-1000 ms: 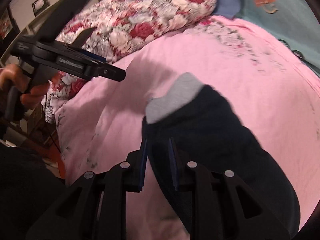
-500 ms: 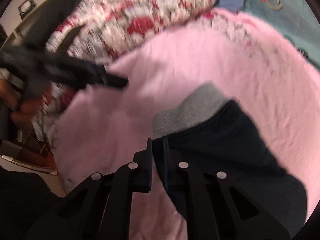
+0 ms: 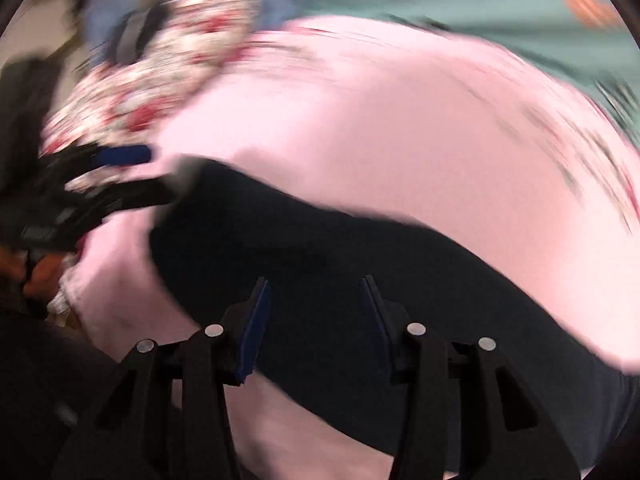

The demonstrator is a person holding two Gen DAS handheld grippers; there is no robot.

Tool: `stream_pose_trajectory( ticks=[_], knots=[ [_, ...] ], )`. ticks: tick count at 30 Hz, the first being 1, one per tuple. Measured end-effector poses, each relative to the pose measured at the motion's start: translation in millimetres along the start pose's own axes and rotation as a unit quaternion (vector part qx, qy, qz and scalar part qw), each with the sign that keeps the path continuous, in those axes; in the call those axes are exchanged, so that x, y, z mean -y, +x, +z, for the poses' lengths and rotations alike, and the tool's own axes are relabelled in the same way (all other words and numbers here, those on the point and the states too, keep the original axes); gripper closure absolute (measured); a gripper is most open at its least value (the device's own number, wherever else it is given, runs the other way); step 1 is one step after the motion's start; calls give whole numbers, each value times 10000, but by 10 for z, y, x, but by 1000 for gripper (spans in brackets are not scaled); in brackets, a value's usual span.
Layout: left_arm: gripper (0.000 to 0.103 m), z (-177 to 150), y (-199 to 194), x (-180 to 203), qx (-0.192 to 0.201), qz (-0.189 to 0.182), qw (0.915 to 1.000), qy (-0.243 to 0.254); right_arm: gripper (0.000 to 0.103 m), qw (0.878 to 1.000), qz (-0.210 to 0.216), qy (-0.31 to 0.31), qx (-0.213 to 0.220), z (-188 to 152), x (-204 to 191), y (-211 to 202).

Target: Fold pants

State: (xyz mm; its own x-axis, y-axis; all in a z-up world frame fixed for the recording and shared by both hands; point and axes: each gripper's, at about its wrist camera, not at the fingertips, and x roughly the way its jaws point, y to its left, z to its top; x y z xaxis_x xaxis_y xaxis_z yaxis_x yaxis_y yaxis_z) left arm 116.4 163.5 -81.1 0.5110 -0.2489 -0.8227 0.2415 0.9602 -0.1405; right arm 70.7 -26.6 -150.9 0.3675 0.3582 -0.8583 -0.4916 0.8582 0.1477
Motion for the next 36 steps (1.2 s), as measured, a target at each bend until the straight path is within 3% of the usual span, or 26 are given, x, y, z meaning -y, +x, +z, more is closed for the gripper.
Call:
stream_pose_trajectory(
  ticks=[2, 4, 5, 8, 10, 14, 16, 18, 22, 29, 33, 36],
  knots=[
    [15, -99, 293, 194, -298, 255, 9989, 263, 56, 9980, -325, 470, -264, -301, 491, 6],
    [15, -287, 735, 223, -1055, 585, 9924, 233, 56, 9926, -531, 724, -823, -538, 781, 130],
    [14, -361, 806, 202, -1145, 613, 9914, 176, 56, 9942, -299, 715, -739, -616, 865, 93],
    [13, -403, 777, 212, -937, 701, 9931, 94, 56, 9961, 114, 652, -583, -520, 959, -62],
    [12, -386, 797, 186, -985, 703, 9926, -82, 55, 9960, 586, 660, -145, -294, 1067, -198],
    [9, -363, 838, 190, -987, 901, 9907, -260, 47, 9929, 963, 683, 142, 152, 1309, -98],
    [7, -368, 828, 189, -962, 1003, 9896, -364, 47, 9924, 1122, 511, -19, 312, 1394, 90],
    [7, -382, 831, 197, -932, 1055, 9889, -466, 47, 9873, 1483, 354, -443, 408, 1430, 358],
    [7, -368, 834, 233, -1012, 1144, 9867, -549, 47, 9640, 2293, -264, -1318, 515, 1215, 676],
    [6, -351, 851, 220, -1127, 1175, 9848, -604, 46, 9406, 2785, -1255, -1480, 453, 900, 371],
    [6, -338, 875, 213, -1199, 1168, 9840, -615, 45, 9261, 3125, -1320, -1653, 421, 870, 459],
    [5, -336, 889, 210, -1214, 1149, 9839, -634, 44, 9229, 3139, -1140, -1916, 420, 938, 675]
  ],
)
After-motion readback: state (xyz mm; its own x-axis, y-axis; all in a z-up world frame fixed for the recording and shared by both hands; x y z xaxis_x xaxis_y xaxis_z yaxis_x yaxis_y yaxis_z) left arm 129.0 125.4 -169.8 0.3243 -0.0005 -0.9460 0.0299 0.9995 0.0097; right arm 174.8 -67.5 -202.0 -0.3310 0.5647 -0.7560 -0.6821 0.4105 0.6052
